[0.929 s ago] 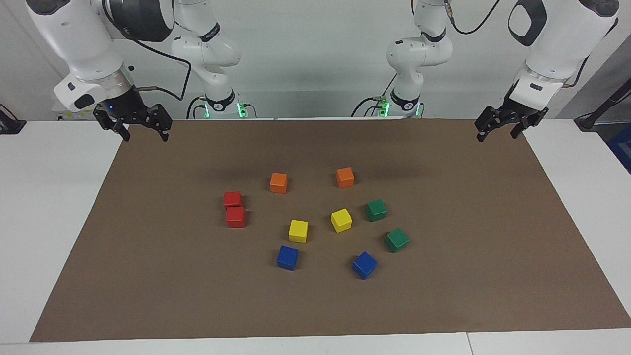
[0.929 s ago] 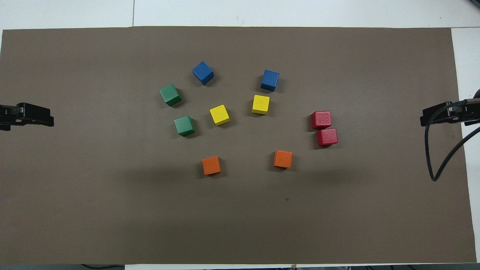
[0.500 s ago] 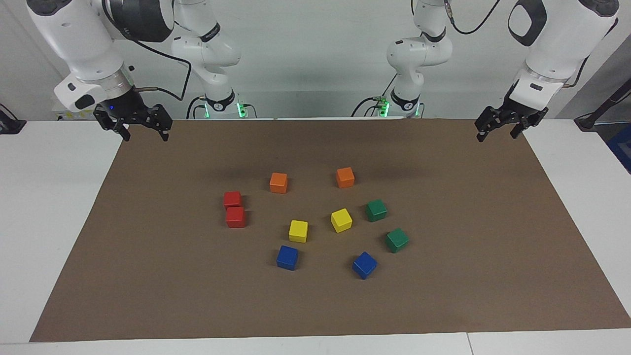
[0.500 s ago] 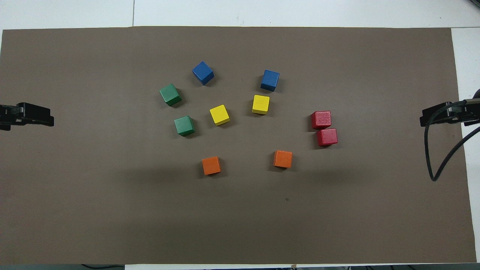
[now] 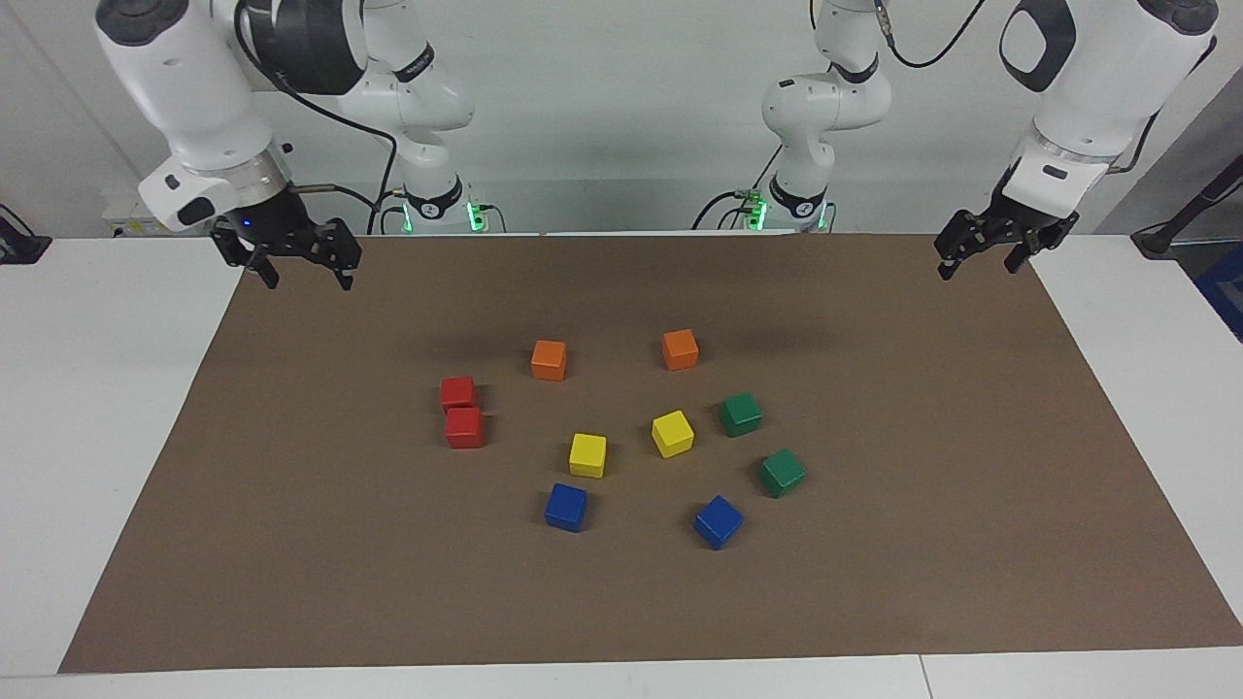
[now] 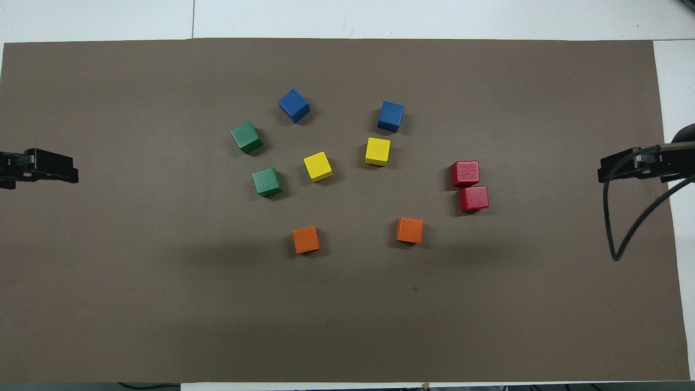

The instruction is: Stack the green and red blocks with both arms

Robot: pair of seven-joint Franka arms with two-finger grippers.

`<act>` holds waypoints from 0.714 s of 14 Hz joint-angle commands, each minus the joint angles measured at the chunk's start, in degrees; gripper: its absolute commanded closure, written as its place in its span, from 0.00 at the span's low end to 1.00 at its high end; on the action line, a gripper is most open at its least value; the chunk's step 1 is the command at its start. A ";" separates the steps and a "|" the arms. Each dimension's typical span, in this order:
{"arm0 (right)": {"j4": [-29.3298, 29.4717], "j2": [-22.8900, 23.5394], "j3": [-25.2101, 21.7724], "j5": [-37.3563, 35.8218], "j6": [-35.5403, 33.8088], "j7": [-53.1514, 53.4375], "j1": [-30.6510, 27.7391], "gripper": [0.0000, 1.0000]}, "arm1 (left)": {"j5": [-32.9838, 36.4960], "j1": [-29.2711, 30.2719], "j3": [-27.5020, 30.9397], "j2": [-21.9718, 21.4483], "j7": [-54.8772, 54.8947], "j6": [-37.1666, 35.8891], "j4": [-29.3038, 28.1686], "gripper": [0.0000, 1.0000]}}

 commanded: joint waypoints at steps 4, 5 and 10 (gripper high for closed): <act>-12.17 1.24 0.08 0.23 14.03 1.71 0.94 0.00 | -0.85 -8.47 0.13 0.39 -11.26 11.44 -7.53 0.00; -13.40 1.95 0.08 0.23 16.14 1.71 1.03 0.00 | -0.85 -9.79 0.21 2.23 -13.97 12.94 -7.44 0.00; -15.34 5.55 0.08 0.23 23.88 9.00 6.12 0.00 | -0.85 -14.81 0.22 11.55 -23.22 23.57 -7.27 0.00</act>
